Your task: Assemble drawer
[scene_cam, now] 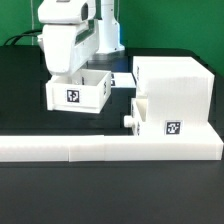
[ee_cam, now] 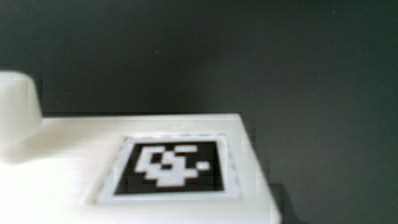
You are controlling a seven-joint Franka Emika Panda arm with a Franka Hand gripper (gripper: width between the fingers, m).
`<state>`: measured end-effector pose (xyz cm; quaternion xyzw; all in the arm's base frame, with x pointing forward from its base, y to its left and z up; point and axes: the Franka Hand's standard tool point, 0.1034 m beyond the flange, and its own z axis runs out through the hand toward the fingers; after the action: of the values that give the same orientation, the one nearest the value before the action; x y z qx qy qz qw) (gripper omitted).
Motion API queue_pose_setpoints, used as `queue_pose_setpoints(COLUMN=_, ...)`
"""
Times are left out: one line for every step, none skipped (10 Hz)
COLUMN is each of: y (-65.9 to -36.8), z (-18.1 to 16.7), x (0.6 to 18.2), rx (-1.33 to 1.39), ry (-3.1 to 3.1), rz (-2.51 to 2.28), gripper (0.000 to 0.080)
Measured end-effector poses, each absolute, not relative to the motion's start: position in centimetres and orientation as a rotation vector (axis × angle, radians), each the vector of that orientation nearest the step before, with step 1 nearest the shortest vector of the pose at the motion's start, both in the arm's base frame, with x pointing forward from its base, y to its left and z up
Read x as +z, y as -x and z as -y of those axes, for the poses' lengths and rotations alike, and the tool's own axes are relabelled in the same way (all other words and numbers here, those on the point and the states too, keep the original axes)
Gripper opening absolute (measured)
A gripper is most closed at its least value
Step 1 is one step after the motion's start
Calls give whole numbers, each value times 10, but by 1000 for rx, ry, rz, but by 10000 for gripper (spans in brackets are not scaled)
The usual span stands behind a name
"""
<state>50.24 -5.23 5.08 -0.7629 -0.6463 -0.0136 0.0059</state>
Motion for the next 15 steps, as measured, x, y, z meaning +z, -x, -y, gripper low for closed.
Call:
queue_pose_setpoints(y=-512, z=51, x=53, rx=-33, ry=2344, rz=2072, gripper=42)
queue_pose_setpoints(y=-522, z=49, x=56, rx=-43, ry=2340, rz=2081, gripper=42)
queue_pose_setpoints(y=-530, z=45, x=57, rx=-39, ry=2324, rz=2090, gripper=42)
queue_pose_setpoints(y=-540, z=39, x=55, rx=-36, ry=2296, rz=2108, gripper=42)
queue_pose_setpoints(y=-548, z=32, x=55, rx=-36, ry=2270, rz=2143, gripper=42)
queue_pose_setpoints(y=-547, z=32, x=54, rx=-35, ry=2272, rz=2139, gripper=42)
queue_pose_setpoints(y=-546, z=33, x=53, rx=-34, ry=2273, rz=2136, gripper=42)
queue_pose_setpoints(y=-546, z=33, x=53, rx=-34, ry=2273, rz=2135, gripper=42)
queue_pose_setpoints(y=-546, z=33, x=53, rx=-32, ry=2266, rz=2143, gripper=42)
queue_pose_setpoints(y=-546, z=31, x=53, rx=-31, ry=2240, rz=2168, gripper=42)
queue_pose_setpoints(y=-547, z=25, x=54, rx=-25, ry=2225, rz=2179, gripper=42)
queue_pose_setpoints(y=-549, z=22, x=55, rx=-13, ry=2210, rz=2189, gripper=42)
queue_pose_setpoints(y=-549, z=20, x=55, rx=-11, ry=2206, rz=2192, gripper=42)
queue_pose_setpoints(y=-550, z=20, x=56, rx=-10, ry=2207, rz=2191, gripper=42)
queue_pose_setpoints(y=-550, z=19, x=56, rx=-10, ry=2215, rz=2183, gripper=42)
